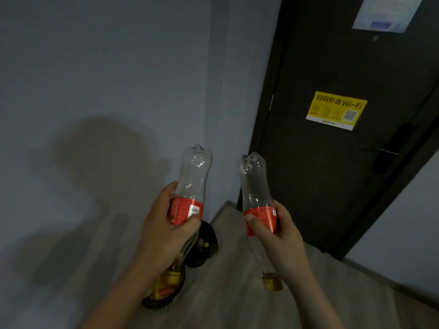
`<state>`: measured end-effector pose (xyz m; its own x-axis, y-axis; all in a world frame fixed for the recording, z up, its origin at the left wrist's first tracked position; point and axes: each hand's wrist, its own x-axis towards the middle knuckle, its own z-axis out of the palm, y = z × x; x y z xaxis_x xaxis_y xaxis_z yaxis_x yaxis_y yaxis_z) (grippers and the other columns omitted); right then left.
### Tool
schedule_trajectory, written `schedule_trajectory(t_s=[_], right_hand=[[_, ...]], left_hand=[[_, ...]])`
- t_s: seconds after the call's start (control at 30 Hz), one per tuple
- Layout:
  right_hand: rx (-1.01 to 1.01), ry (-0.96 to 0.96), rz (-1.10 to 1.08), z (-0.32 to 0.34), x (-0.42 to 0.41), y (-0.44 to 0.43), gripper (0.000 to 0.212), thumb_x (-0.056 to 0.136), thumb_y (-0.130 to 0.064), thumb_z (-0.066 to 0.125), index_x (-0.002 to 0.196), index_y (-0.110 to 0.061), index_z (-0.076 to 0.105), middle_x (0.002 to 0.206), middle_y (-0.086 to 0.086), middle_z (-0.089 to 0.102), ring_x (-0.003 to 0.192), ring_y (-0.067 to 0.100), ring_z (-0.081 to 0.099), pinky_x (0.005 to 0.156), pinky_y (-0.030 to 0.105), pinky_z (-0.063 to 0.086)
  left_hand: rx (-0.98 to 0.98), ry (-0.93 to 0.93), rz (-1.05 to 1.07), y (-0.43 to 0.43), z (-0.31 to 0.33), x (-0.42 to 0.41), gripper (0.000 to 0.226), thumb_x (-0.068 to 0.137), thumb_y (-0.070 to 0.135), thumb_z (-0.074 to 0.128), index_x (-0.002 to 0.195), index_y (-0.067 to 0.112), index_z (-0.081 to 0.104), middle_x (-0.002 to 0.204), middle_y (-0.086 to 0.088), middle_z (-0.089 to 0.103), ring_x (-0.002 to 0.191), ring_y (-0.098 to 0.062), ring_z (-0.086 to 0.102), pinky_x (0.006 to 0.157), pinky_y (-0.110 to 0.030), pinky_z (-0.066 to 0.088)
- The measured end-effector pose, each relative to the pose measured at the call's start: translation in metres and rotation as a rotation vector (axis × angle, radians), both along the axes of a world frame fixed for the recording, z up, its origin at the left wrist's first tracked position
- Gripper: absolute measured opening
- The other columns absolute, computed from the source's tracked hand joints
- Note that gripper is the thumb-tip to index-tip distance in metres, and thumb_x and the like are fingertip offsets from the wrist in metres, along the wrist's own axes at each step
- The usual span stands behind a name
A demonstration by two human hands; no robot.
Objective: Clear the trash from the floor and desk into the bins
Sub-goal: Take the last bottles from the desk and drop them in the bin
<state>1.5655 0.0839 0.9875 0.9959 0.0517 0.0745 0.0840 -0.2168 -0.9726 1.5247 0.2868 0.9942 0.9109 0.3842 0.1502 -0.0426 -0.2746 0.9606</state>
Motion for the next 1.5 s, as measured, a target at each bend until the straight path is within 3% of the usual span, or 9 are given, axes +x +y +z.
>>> schedule_trajectory(t_s=[0.1, 0.23, 0.43, 0.8, 1.0, 1.23, 1.3, 1.4, 1.5], right_hand=[[-0.001, 0.026, 0.008, 0.006, 0.043, 0.032, 0.061, 0.08, -0.038, 0.068, 0.133, -0.037, 0.037, 0.108, -0.016, 0.053, 0.092, 0.008, 0.059, 0.069, 0.018, 0.048], [-0.003, 0.053, 0.018, 0.01, 0.092, 0.072, 0.066, 0.081, -0.037, 0.067, 0.137, -0.034, 0.034, 0.105, -0.018, 0.05, 0.091, 0.008, 0.058, 0.072, 0.022, 0.05], [-0.027, 0.082, 0.038, 0.002, 0.147, 0.109, 0.068, 0.081, -0.038, 0.067, 0.14, -0.034, 0.033, 0.106, -0.016, 0.049, 0.091, 0.008, 0.058, 0.069, 0.021, 0.049], [-0.066, 0.13, 0.082, -0.025, 0.277, 0.129, 0.069, 0.081, -0.034, 0.067, 0.141, -0.031, 0.032, 0.123, -0.005, 0.045, 0.09, 0.006, 0.054, 0.07, 0.021, 0.049], [-0.099, 0.146, 0.151, -0.044, 0.367, 0.12, 0.058, 0.081, -0.039, 0.066, 0.129, -0.041, 0.035, 0.1, -0.018, 0.05, 0.091, 0.005, 0.056, 0.083, 0.031, 0.052], [-0.132, 0.301, 0.233, -0.091, 0.462, 0.101, 0.04, 0.084, -0.033, 0.066, 0.113, -0.041, 0.04, 0.094, -0.023, 0.048, 0.082, -0.004, 0.052, 0.059, 0.009, 0.04], [-0.152, 0.354, 0.248, -0.115, 0.482, 0.096, 0.03, 0.085, -0.028, 0.066, 0.1, -0.041, 0.043, 0.091, -0.022, 0.05, 0.078, -0.004, 0.054, 0.052, 0.006, 0.043], [-0.234, 0.387, 0.269, -0.157, 0.504, 0.094, 0.038, 0.087, -0.029, 0.065, 0.116, -0.036, 0.042, 0.093, -0.02, 0.051, 0.078, -0.007, 0.05, 0.051, 0.002, 0.041], [-0.277, 0.468, 0.287, -0.201, 0.516, 0.094, 0.044, 0.086, -0.031, 0.065, 0.121, -0.034, 0.038, 0.094, -0.018, 0.05, 0.079, -0.006, 0.051, 0.052, 0.004, 0.041]], left_hand=[[0.014, -0.011, 0.01, 0.032, 0.004, 0.043, 0.074, 0.077, 0.012, 0.072, 0.134, 0.041, 0.034, 0.105, 0.017, 0.052, 0.078, 0.004, 0.061, 0.051, -0.007, 0.046], [0.026, -0.017, -0.006, 0.071, 0.006, 0.094, 0.077, 0.077, 0.014, 0.073, 0.139, 0.035, 0.033, 0.117, 0.009, 0.051, 0.09, -0.008, 0.058, 0.068, -0.016, 0.046], [0.006, 0.013, -0.003, 0.11, -0.009, 0.15, 0.077, 0.076, 0.016, 0.073, 0.139, 0.035, 0.034, 0.121, 0.004, 0.051, 0.091, -0.012, 0.06, 0.066, -0.016, 0.048], [-0.008, 0.085, 0.078, 0.127, -0.038, 0.259, 0.08, 0.076, 0.017, 0.074, 0.141, 0.036, 0.031, 0.13, 0.005, 0.047, 0.094, -0.006, 0.057, 0.071, -0.014, 0.045], [0.005, 0.155, 0.137, 0.114, -0.055, 0.335, 0.08, 0.077, 0.021, 0.073, 0.14, 0.041, 0.029, 0.134, 0.005, 0.044, 0.102, -0.012, 0.056, 0.085, -0.028, 0.051], [-0.01, 0.304, 0.199, 0.091, -0.104, 0.417, 0.077, 0.078, 0.018, 0.072, 0.14, 0.037, 0.031, 0.131, 0.004, 0.044, 0.103, -0.011, 0.053, 0.08, -0.019, 0.047], [-0.01, 0.351, 0.21, 0.088, -0.128, 0.433, 0.077, 0.078, 0.017, 0.073, 0.141, 0.034, 0.031, 0.129, 0.001, 0.045, 0.104, -0.015, 0.054, 0.085, -0.029, 0.052], [0.016, 0.461, 0.223, 0.09, -0.167, 0.453, 0.078, 0.077, 0.022, 0.073, 0.141, 0.032, 0.031, 0.133, 0.0, 0.042, 0.112, -0.019, 0.051, 0.094, -0.037, 0.049], [-0.015, 0.547, 0.23, 0.09, -0.209, 0.467, 0.078, 0.077, 0.02, 0.073, 0.143, 0.029, 0.032, 0.129, 0.003, 0.04, 0.109, -0.015, 0.049, 0.084, -0.021, 0.046]])
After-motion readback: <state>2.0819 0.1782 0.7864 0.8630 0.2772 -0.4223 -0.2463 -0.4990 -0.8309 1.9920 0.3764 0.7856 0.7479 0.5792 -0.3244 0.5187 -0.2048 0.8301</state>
